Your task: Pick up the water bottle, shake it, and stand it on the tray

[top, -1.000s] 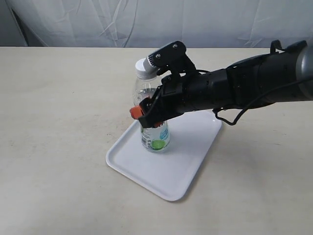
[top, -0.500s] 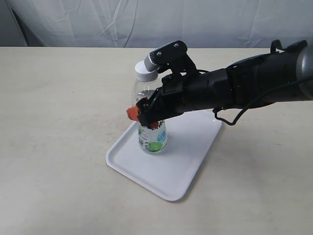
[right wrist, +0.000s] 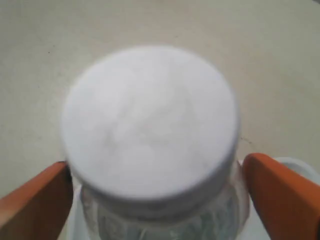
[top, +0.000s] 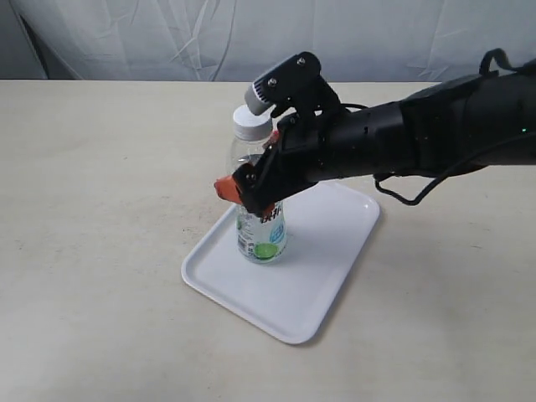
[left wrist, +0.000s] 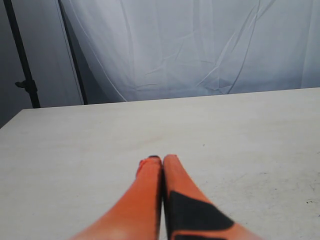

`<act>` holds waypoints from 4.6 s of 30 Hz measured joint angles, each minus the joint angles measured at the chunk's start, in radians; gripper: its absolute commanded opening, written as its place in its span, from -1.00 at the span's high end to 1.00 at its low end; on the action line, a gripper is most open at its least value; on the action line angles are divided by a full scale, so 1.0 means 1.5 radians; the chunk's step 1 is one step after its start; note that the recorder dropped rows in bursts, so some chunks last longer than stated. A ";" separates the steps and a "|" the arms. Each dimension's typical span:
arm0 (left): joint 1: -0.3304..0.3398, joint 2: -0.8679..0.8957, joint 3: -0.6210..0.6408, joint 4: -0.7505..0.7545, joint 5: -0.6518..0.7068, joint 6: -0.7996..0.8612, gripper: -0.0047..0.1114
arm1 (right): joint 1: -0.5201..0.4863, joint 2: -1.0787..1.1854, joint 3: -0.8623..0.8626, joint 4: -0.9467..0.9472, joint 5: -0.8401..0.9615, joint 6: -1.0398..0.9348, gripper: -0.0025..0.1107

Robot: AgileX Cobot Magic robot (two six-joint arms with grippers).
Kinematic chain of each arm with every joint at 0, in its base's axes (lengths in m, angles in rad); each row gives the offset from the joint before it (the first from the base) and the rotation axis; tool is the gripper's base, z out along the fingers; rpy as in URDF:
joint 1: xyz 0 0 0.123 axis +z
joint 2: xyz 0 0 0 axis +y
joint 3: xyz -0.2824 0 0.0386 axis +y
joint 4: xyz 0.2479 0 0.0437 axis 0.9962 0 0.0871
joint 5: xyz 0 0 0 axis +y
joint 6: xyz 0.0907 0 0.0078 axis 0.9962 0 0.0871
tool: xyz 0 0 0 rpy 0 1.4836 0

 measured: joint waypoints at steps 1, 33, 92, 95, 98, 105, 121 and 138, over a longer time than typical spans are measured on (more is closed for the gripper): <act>0.000 0.000 0.000 0.000 0.000 0.000 0.89 | 0.000 -0.010 0.000 0.000 0.000 0.000 -0.63; 0.000 0.000 0.000 0.000 0.000 0.000 0.89 | 0.000 -0.347 0.000 -0.008 -0.106 0.166 0.89; 0.000 0.000 0.000 0.014 0.000 0.000 0.89 | -0.373 -1.116 0.533 -1.083 0.008 1.278 0.89; 0.000 0.000 0.000 0.014 0.000 0.000 0.89 | -0.391 -1.116 0.533 -1.091 0.027 1.279 0.89; 0.000 0.000 0.000 0.014 0.000 0.000 0.89 | -0.416 -1.117 0.533 -1.095 0.035 1.279 0.89; 0.000 0.000 0.000 0.014 0.000 0.000 0.89 | -0.445 -1.117 0.575 -1.096 0.021 1.286 0.89; 0.000 0.000 0.000 0.014 0.000 0.000 0.89 | -0.445 -1.117 0.616 -1.096 -0.009 1.295 0.89; 0.000 0.000 0.000 0.014 0.000 0.000 0.89 | -0.445 -1.117 0.616 -1.075 -0.018 1.295 0.89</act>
